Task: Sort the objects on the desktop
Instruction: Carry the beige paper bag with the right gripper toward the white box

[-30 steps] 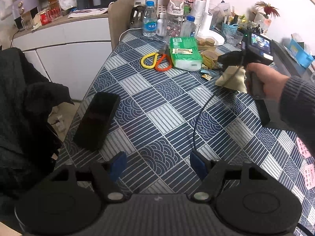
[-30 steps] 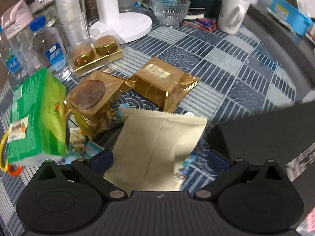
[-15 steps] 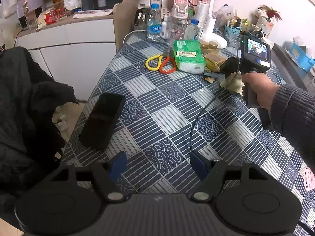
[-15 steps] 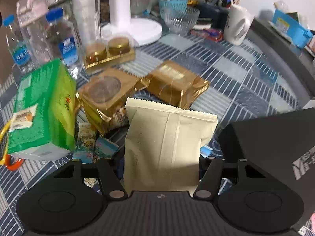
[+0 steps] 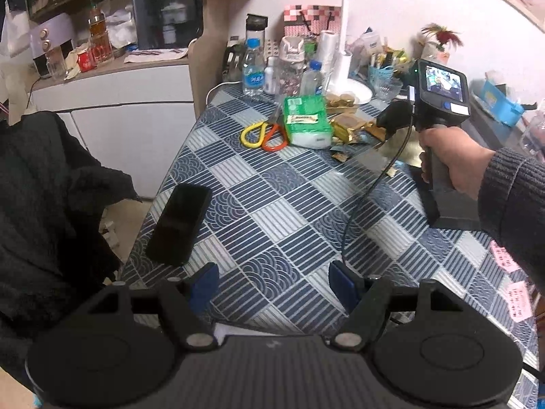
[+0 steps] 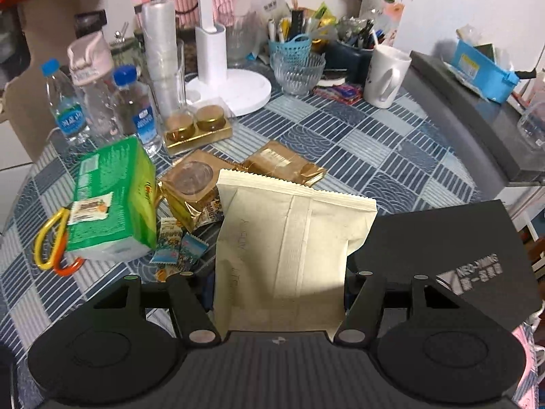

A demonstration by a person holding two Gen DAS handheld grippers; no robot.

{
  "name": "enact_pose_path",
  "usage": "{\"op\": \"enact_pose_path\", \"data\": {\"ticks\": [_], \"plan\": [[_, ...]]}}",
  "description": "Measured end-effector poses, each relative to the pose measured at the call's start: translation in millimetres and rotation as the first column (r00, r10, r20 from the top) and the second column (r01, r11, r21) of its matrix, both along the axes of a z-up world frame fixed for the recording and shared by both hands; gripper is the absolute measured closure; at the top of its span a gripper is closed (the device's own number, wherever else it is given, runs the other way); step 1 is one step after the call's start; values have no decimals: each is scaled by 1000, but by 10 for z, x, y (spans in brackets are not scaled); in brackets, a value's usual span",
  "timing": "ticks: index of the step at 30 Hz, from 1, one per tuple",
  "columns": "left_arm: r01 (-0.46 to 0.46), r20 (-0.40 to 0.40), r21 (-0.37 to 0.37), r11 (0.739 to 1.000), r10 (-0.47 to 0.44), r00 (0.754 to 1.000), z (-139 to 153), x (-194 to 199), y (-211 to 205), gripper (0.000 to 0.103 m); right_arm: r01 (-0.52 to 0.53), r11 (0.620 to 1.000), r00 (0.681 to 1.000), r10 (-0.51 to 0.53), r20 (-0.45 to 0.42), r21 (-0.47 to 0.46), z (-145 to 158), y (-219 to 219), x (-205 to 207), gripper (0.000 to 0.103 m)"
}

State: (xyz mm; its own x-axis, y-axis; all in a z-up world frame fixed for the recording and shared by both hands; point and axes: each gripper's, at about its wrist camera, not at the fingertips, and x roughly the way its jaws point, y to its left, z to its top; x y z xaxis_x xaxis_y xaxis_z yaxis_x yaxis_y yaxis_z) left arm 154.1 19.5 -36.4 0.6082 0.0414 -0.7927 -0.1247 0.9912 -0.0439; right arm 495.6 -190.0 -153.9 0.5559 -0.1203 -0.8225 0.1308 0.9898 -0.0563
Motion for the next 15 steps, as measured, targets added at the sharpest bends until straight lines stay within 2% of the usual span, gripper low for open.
{"op": "enact_pose_path", "data": {"ticks": [7, 15], "plan": [[32, 40, 35, 999, -34, 999, 229, -249, -186, 18, -1, 1000, 1000, 1, 9, 24, 252, 44, -370, 42], [54, 65, 67, 996, -58, 996, 456, -519, -391, 18, -31, 998, 999, 31, 8, 58, 394, 117, -773, 42]]}}
